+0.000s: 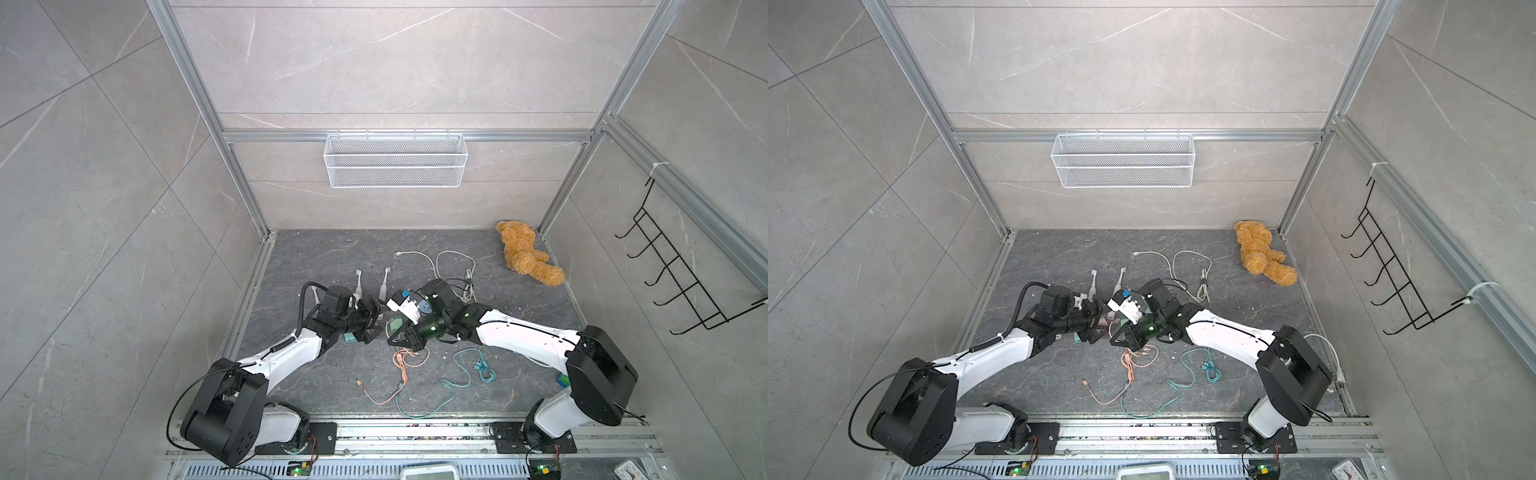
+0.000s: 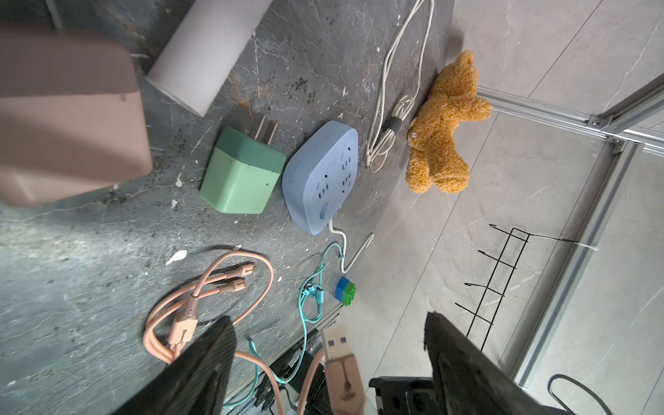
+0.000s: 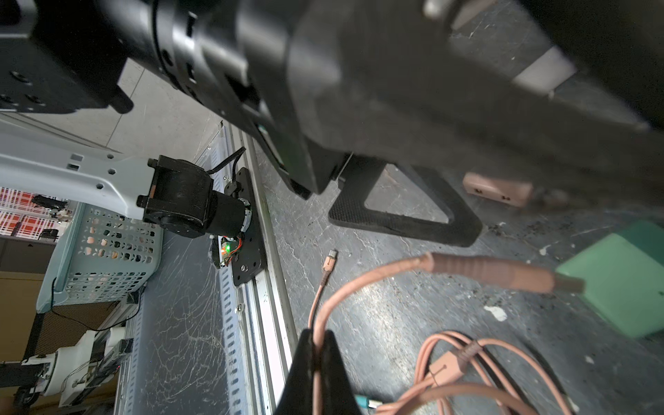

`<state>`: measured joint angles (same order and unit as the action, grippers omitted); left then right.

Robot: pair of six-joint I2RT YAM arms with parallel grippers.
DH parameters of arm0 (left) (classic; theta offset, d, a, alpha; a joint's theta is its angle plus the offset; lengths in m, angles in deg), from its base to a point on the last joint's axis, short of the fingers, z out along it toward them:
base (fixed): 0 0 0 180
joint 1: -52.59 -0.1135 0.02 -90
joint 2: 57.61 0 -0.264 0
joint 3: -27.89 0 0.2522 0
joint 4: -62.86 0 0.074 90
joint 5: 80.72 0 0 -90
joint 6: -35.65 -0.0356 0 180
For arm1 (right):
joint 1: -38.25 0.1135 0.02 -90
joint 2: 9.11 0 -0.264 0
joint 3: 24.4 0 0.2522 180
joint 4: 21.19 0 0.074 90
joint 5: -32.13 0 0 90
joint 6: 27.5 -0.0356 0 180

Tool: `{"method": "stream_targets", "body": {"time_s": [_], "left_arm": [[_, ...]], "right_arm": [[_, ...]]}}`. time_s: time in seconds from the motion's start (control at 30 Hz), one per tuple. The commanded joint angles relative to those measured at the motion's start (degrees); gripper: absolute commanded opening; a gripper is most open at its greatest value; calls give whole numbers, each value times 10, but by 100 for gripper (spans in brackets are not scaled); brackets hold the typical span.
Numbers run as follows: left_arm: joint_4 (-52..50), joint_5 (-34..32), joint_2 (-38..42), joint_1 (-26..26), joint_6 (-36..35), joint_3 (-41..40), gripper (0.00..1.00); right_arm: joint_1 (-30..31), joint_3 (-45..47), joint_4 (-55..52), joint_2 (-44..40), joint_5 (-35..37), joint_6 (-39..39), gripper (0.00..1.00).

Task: Charge the electric toothbrush
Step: Pick up the charging cable from the center of the board.

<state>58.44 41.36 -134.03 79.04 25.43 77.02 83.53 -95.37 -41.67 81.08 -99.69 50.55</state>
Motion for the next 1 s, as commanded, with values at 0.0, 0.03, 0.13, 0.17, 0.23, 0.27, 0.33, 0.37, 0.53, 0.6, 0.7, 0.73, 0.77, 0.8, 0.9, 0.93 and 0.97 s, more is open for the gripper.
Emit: {"method": "stream_targets", "body": {"time_s": [0.0,0.03,0.13,0.17,0.23,0.27,0.33,0.37,0.53,0.6,0.7,0.73,0.77,0.8,0.9,0.93,0.97], "left_arm": [[54,22,-14,9,19,-6,79],[63,23,-16,10,22,-9,75],[78,26,-22,11,27,-9,66],[79,25,-21,11,28,-10,64],[87,24,-20,13,32,-12,62],[93,25,-18,14,35,-13,61],[106,27,-17,16,42,-14,58],[116,27,-17,18,48,-17,58],[166,37,-22,30,77,-29,52],[185,42,-24,34,87,-34,51],[207,47,-24,36,103,-44,49],[221,47,-24,36,108,-50,47],[227,48,-24,36,113,-53,47],[231,50,-23,36,115,-56,45],[232,48,-17,36,117,-59,42],[233,48,-16,36,118,-60,40],[234,48,-15,35,119,-60,39]], "right_arm": [[6,-5,-4,-11,-6,15,0],[7,-5,-4,-12,-5,16,0],[8,-5,-5,-13,-2,17,0],[9,-5,-4,-14,-2,18,0],[10,-4,-4,-14,-2,18,0],[11,-4,-3,-13,-3,19,0],[11,-2,1,-13,-2,19,0],[12,-1,3,-13,-3,19,0],[12,2,17,-17,-1,20,0],[13,7,27,-21,0,19,0],[12,12,37,-28,4,21,0],[12,13,38,-29,5,23,0],[12,14,38,-28,6,24,0],[13,14,37,-27,6,25,0],[13,20,42,-25,8,23,0],[12,22,43,-25,9,21,0],[12,25,45,-28,10,21,0]]}}
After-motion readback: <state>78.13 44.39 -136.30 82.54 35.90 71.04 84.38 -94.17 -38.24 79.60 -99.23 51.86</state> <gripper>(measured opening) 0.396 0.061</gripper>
